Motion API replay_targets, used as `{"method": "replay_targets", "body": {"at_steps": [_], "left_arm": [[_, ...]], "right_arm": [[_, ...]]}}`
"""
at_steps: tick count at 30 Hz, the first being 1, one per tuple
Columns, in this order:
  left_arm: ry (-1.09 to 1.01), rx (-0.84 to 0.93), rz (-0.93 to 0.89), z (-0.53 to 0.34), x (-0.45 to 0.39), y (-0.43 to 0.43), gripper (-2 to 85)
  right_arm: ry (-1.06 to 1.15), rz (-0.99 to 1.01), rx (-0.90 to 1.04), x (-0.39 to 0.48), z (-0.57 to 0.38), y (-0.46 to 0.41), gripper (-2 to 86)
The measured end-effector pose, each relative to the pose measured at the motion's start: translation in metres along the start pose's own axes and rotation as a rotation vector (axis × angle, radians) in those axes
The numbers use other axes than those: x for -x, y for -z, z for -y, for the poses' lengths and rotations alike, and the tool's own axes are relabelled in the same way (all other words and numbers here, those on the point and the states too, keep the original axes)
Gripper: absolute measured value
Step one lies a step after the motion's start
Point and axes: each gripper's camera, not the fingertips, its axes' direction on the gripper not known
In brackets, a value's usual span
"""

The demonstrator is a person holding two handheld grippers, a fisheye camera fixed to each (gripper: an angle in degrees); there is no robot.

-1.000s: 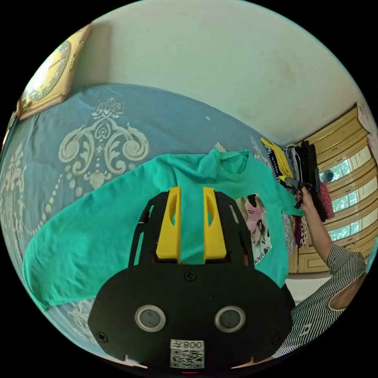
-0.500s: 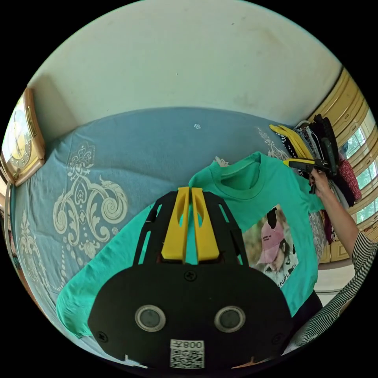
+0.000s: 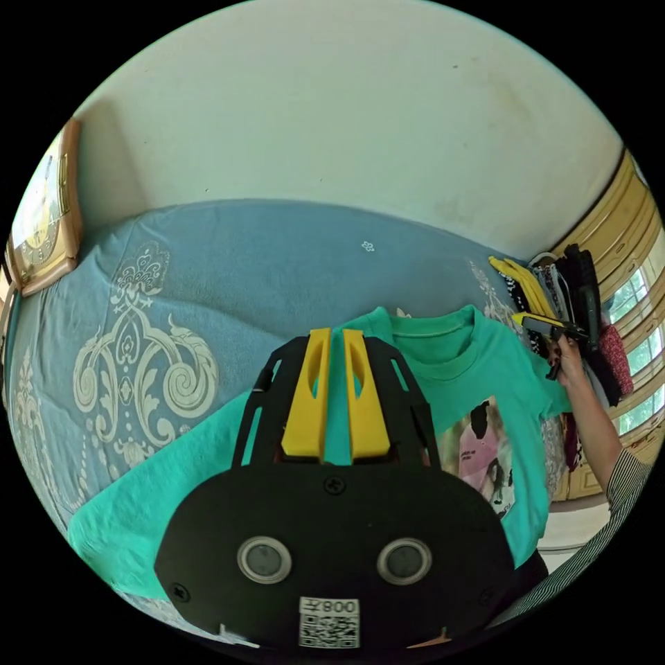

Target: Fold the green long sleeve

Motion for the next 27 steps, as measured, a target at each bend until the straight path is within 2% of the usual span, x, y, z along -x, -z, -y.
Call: {"method": "replay_targets", "body": {"at_steps": [4, 9, 12, 16, 19, 22, 24, 26, 27], "left_arm": [[-0.02, -0.017, -0.065, -0.011, -0.006, 0.005, 1.2], [-0.014, 0.07, -0.007, -0.016, -0.008, -0.015, 0.6], [0.015, 0.046, -0.017, -0.012, -0.004, -0.019, 0.3], [0.004, 0.044, 0.023, -0.009, -0.009, -0.019, 0.2], [-0.012, -0.005, 0.032, -0.02, -0.013, -0.006, 0.1], [-0.069, -0.027, -0.058, -0.037, -0.022, 0.01, 0.2], [-0.115, -0.013, -0.012, -0.054, -0.03, 0.013, 0.2], [-0.14, 0.088, 0.062, -0.061, -0.034, -0.002, 0.2], [-0.147, 0.063, 0.062, -0.063, -0.034, 0.0, 0.2]], "right_arm": [[0.126, 0.024, -0.058, 0.038, 0.007, 0.013, 4.5], [0.334, 0.017, 0.017, 0.12, 0.035, -0.028, 1.3], [0.326, -0.066, 0.096, 0.128, 0.053, -0.061, 0.2], [0.18, 0.039, 0.056, 0.102, 0.069, -0.054, 0.0], [0.173, 0.037, 0.013, 0.097, 0.061, -0.038, 0.1], [0.171, 0.066, -0.05, 0.092, 0.038, -0.004, 0.1], [0.197, 0.116, -0.052, 0.091, 0.01, 0.013, 0.0], [0.218, 0.067, -0.007, 0.096, -0.004, 0.006, 0.0], [0.226, 0.005, 0.075, 0.098, -0.006, -0.011, 0.0]]}}
